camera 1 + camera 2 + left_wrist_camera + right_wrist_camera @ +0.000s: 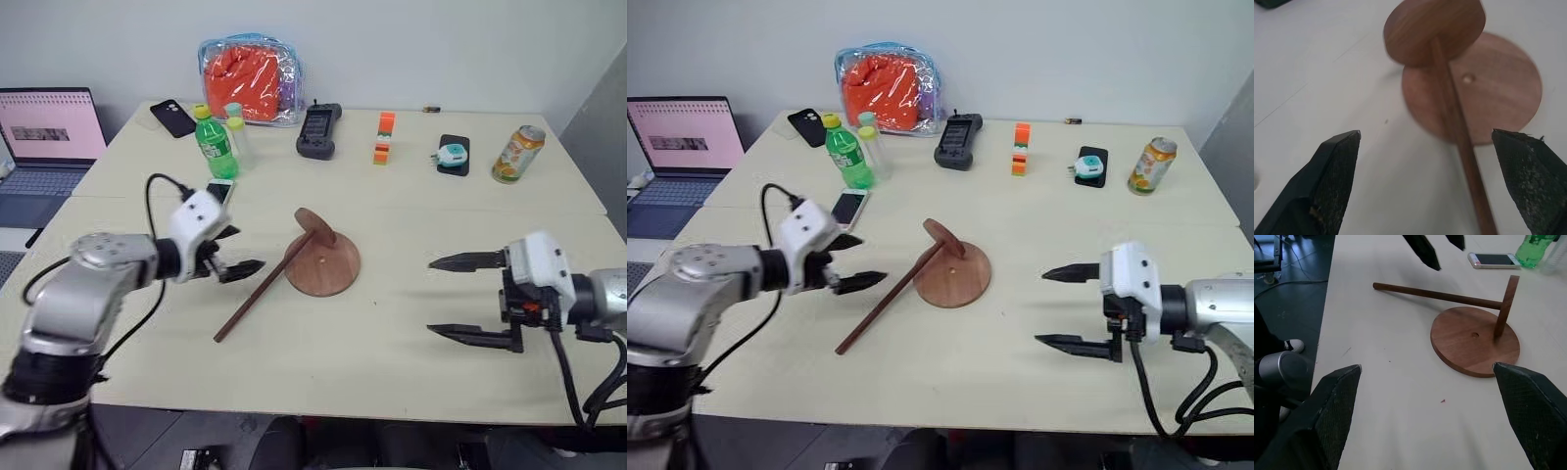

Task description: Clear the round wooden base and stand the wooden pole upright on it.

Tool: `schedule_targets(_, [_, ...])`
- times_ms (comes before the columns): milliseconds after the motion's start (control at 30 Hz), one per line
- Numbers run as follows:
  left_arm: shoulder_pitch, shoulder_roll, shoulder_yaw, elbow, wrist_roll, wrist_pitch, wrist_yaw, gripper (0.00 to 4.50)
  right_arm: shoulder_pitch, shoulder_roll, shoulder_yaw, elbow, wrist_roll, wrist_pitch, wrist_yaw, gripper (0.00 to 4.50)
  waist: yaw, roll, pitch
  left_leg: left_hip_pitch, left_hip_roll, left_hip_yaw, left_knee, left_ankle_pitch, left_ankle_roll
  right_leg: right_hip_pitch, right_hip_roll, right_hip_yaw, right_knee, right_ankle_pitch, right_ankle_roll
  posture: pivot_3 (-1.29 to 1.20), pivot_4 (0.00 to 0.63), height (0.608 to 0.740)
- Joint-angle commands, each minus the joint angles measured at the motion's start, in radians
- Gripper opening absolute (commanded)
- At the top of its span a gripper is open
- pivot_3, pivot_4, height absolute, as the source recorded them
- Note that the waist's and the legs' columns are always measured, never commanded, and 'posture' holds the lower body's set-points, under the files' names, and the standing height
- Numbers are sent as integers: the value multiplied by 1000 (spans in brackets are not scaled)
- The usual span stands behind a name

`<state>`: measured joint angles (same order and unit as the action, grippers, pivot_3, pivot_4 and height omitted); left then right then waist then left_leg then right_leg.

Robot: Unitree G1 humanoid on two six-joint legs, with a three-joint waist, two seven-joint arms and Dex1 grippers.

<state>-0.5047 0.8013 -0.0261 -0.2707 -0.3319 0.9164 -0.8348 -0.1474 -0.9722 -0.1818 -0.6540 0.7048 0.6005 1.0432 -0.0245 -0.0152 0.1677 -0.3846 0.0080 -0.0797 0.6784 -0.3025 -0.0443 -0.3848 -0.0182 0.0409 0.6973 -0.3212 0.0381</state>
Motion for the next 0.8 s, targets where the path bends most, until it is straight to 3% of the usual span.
schedule_targets(33, [-87,-47,-68,9,13,88,58,4438,-35,17,26,-62,28,34,-62,4500,-2,0,0,0,0,0,0,0,0,0,0,0,0,0,0,0,150,740])
schedule_targets(233, [-190,-86,-166,79,33,148,73,4438,-39,27,38,-94,40,60,-111,4500,-3,0,0,0,0,0,0,0,0,0,0,0,0,0,0,0,150,740])
schedule_targets(600, [-293,-113,-238,170,2,309,53,4438,-43,33,65,-115,34,61,-132,4500,-3,0,0,0,0,0,0,0,0,0,0,0,0,0,0,0,150,740])
schedule_targets(767, [-337,-88,-308,224,22,289,0,4438,-46,33,83,-117,29,56,-129,4500,-3,0,0,0,0,0,0,0,0,0,0,0,0,0,0,0,150,740])
schedule_targets(800, [-345,-83,-326,234,29,277,-12,4266,-46,34,89,-118,28,55,-129,4500,-3,0,0,0,0,0,0,0,0,0,0,0,0,0,0,0,150,740])
